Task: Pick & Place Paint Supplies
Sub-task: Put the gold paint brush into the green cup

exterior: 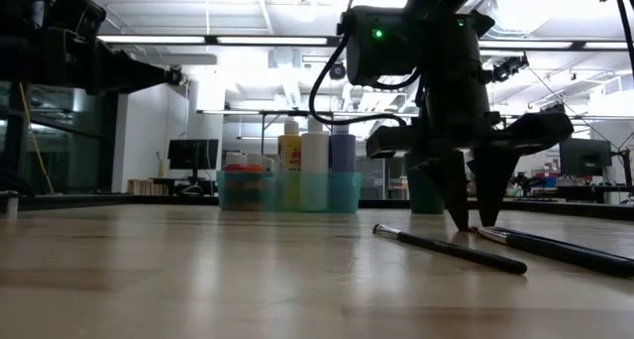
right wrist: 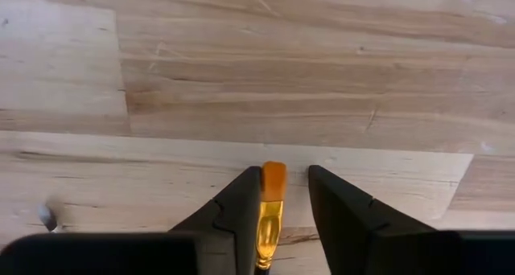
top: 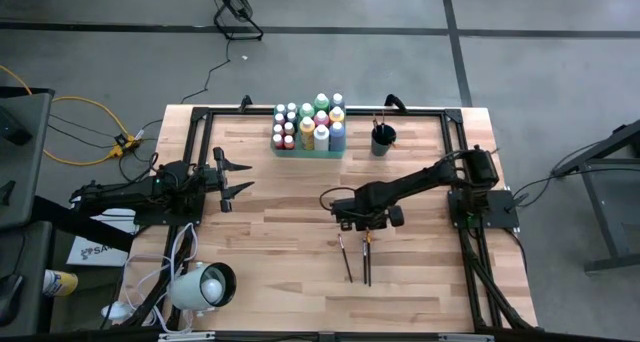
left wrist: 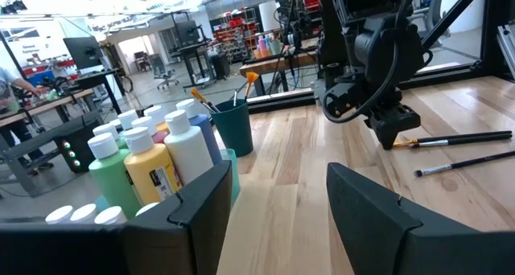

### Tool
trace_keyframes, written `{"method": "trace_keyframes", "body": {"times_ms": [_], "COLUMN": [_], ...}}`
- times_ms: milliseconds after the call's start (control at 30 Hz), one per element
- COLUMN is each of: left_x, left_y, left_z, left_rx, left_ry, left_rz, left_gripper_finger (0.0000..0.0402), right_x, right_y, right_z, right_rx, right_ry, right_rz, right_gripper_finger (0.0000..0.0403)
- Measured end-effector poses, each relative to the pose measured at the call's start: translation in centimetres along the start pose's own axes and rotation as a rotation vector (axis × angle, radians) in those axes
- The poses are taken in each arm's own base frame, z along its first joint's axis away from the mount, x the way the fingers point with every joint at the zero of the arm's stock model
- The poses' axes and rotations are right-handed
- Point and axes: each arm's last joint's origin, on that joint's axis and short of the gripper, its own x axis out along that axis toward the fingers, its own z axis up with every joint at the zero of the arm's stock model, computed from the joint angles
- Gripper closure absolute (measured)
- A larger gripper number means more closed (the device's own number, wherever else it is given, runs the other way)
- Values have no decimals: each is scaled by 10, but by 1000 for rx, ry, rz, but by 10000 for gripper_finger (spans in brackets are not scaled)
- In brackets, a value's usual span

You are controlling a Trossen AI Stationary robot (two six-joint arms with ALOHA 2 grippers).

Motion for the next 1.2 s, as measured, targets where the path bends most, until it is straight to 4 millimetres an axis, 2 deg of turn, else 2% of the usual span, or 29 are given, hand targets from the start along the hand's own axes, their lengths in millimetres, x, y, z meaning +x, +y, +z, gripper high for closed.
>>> {"method": "trace_keyframes", "body": {"times_ms": [467, 700, 900, 1100, 1200], "left_x": [0, 0, 0, 0, 0], "left_y": [0, 0, 0, 0, 0], "left_z": [0, 0, 0, 0, 0], "left_rx": [0, 0, 0, 0, 0], "left_ry": [0, 0, 0, 0, 0], "left_rz": [0, 0, 0, 0, 0], "left_gripper_finger": [203, 203, 203, 203, 203], "right_x": [2, 3, -13, -43, -64], "right_y": [2, 4, 3, -11, -24], "right_z": [-1, -5, -10, -10, -6], "right_rx": [-1, 23, 28, 11, -10], "right_ry": [17, -12, -95, -183, -250], "right_rz": [31, 50, 90, 102, 101], "right_gripper_finger": [389, 398, 399, 399, 399]}}
